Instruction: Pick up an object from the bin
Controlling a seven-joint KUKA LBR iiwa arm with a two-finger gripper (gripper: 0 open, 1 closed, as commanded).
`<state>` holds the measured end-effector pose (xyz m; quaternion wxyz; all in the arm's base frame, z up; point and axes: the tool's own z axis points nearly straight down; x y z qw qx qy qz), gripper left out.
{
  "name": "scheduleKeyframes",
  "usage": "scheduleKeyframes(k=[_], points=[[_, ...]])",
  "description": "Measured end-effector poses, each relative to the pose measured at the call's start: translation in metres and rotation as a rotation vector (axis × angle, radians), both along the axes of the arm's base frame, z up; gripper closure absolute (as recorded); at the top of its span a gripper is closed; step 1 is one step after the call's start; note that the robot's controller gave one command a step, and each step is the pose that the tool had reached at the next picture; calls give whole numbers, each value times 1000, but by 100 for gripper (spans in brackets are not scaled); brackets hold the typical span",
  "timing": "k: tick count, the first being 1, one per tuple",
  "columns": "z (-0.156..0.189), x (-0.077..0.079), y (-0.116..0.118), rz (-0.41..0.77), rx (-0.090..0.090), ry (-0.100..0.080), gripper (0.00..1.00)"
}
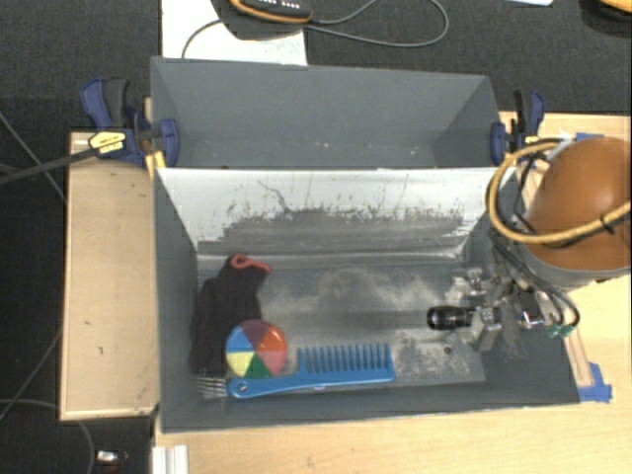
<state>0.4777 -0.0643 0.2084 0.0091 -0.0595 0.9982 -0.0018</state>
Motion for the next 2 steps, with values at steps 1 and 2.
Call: scheduleKeyframes(k=[1, 2], points=[[8, -1, 0, 1, 1, 3, 100], [22, 0, 0, 1, 0, 1, 100]])
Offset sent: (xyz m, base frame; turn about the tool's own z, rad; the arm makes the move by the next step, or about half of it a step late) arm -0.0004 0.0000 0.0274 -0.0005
